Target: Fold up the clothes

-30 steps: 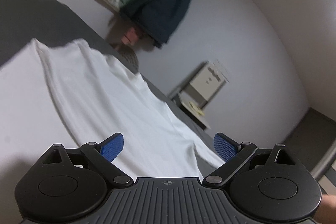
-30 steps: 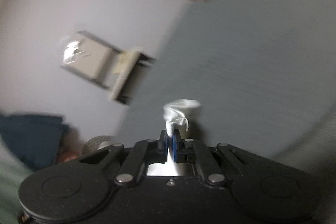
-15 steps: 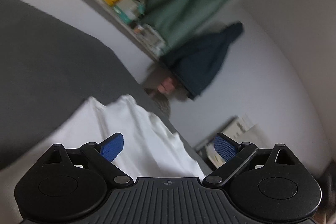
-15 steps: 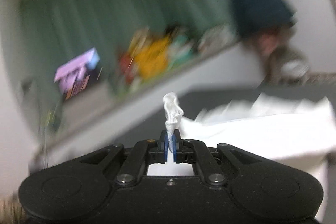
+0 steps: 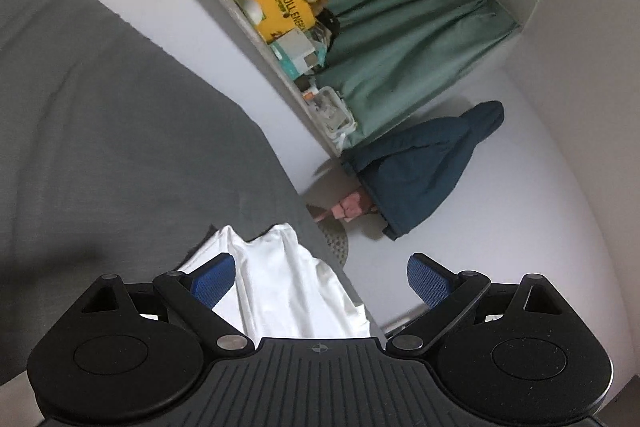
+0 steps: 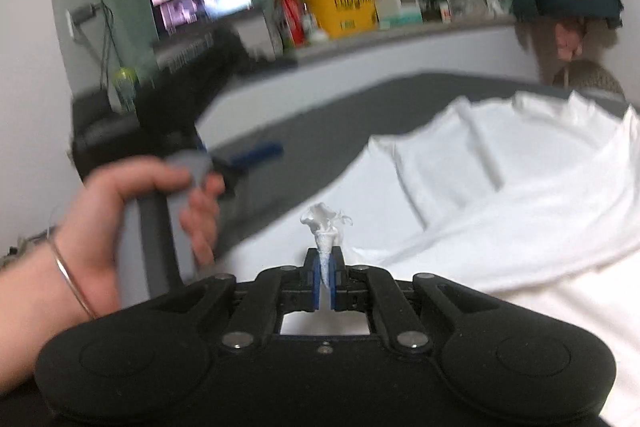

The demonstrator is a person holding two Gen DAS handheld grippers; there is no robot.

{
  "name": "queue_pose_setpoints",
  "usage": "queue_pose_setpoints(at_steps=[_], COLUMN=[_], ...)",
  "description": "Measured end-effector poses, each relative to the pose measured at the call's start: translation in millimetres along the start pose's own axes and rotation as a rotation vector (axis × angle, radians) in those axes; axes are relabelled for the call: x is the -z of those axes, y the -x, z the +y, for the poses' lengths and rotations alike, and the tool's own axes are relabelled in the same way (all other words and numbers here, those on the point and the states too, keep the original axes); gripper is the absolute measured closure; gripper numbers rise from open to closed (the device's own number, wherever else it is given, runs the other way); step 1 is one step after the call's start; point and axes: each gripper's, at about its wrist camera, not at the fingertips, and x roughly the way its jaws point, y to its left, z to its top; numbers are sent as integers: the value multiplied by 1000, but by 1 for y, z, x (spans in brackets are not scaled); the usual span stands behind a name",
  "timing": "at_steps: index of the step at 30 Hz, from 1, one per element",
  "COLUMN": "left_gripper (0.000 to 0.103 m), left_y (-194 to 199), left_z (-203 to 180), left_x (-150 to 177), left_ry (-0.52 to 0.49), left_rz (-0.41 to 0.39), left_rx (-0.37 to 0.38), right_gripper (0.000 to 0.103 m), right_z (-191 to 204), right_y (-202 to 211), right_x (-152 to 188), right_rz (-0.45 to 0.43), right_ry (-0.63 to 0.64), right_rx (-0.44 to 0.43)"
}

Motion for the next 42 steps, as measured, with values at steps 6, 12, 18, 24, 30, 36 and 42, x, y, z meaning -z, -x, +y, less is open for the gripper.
queue_pose_setpoints(at_steps=[6,12,18,24,30,36,42], left_gripper=[8,8,8,8,8,8,8], left_y=[-4,-13,-21,-8,8,10,19], left_z=[0,-3,-5,6,15,20,22], left_x=[3,8,10,-7,-24,-28,-30], left_ry=[6,1,-27,-22,-36,-18,14], left_rz=[21,61,116,37,-61,-71,-137], left_rx=[34,114,47,-62,-132,-119,-58], right_gripper=[97,73,61,61,63,98,97], right_z=[-3,-10,-12,38,60,50,50], right_y=[-16,-15,7,-22,-75,-73,-74], right_x=[14,20,12,1,8,-4,-11], right_rz=[64,129,98,134,223,133,86], right_ry=[-39,-93,-96,249,445,293,160], right_rx=[-11,-62,-43,5,121,133,64])
